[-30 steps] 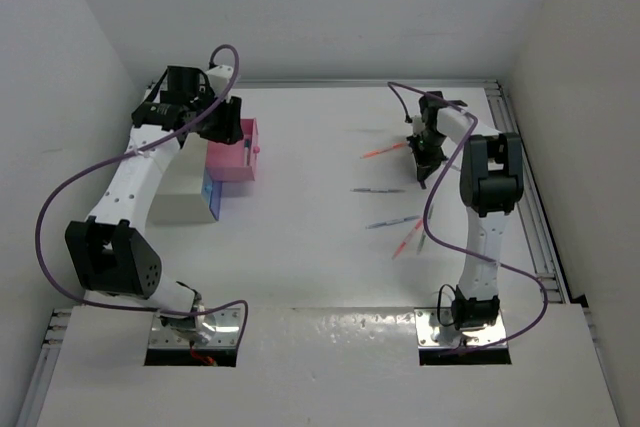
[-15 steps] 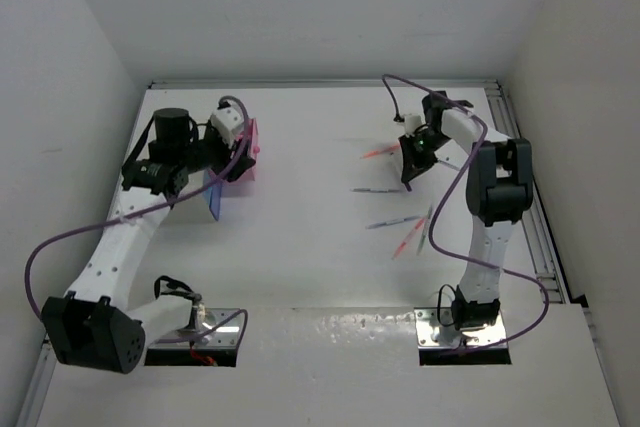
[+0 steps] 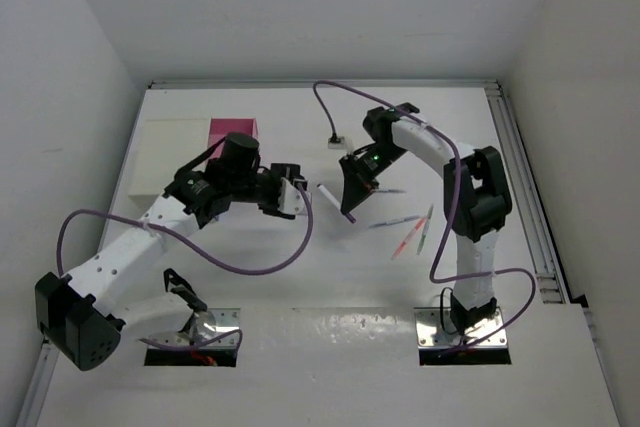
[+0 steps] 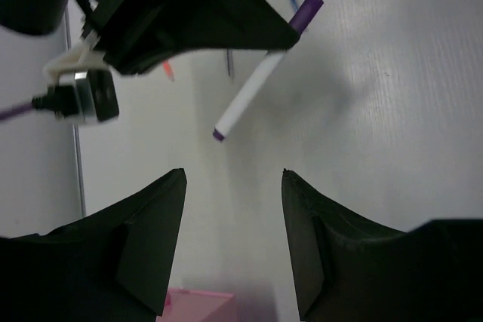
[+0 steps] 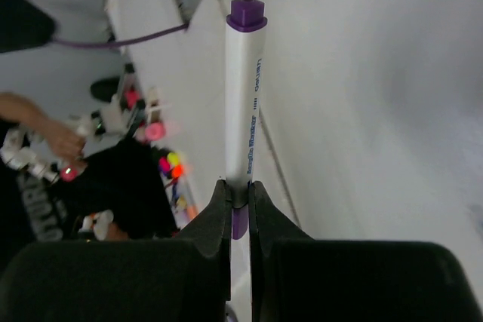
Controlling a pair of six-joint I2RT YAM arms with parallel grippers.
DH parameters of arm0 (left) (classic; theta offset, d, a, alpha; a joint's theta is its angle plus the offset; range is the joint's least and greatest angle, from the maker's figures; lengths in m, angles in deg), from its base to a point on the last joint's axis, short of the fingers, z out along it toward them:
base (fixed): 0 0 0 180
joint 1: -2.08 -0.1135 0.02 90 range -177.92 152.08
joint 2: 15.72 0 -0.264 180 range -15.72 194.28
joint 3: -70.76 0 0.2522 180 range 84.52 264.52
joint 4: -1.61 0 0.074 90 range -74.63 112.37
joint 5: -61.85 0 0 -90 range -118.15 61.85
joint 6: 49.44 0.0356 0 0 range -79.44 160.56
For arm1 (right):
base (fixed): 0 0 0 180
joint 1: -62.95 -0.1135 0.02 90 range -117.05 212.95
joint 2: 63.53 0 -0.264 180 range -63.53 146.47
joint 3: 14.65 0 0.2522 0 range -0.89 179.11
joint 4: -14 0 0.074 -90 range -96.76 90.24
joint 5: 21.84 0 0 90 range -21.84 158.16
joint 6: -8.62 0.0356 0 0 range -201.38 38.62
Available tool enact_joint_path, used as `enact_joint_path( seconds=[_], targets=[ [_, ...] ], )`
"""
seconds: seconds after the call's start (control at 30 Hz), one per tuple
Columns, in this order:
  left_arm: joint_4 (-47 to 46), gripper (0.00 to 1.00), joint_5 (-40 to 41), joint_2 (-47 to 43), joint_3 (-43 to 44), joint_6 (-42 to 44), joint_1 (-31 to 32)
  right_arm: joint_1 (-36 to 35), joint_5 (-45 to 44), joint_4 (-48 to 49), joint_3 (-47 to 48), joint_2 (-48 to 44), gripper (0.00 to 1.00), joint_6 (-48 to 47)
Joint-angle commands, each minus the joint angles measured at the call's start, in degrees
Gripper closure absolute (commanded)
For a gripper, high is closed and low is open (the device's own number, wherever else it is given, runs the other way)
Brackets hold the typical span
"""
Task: Sort the stationery into containers
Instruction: Place the pen in the storage box.
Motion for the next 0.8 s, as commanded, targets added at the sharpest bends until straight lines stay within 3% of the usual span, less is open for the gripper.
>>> enact_joint_path(
  seconds=[0.0,0.33,0.67,0.77],
  targets=[
    [1.01,0.41,0.93,0.41,-0.16,11.67,3.38,-2.17,9.67,-10.37,3.93,1.33,1.00,-6.12],
    [1.89,0.41,2.16,2.17,-1.21,13.88,9.89,-5.60,14.25,-20.59,9.82,4.84,1.00,-11.40],
    [-5.14,0.42,9.19,2.61,-6.39,13.35,12.18,-10.25,13.47,-20.50,9.39,3.00,1.00,-11.14],
    [-4.62,0.48,9.37,2.26,-6.49,13.35,12.35,-10.61,13.37,-20.50,9.47,2.56,1.00,-10.88]
  ],
)
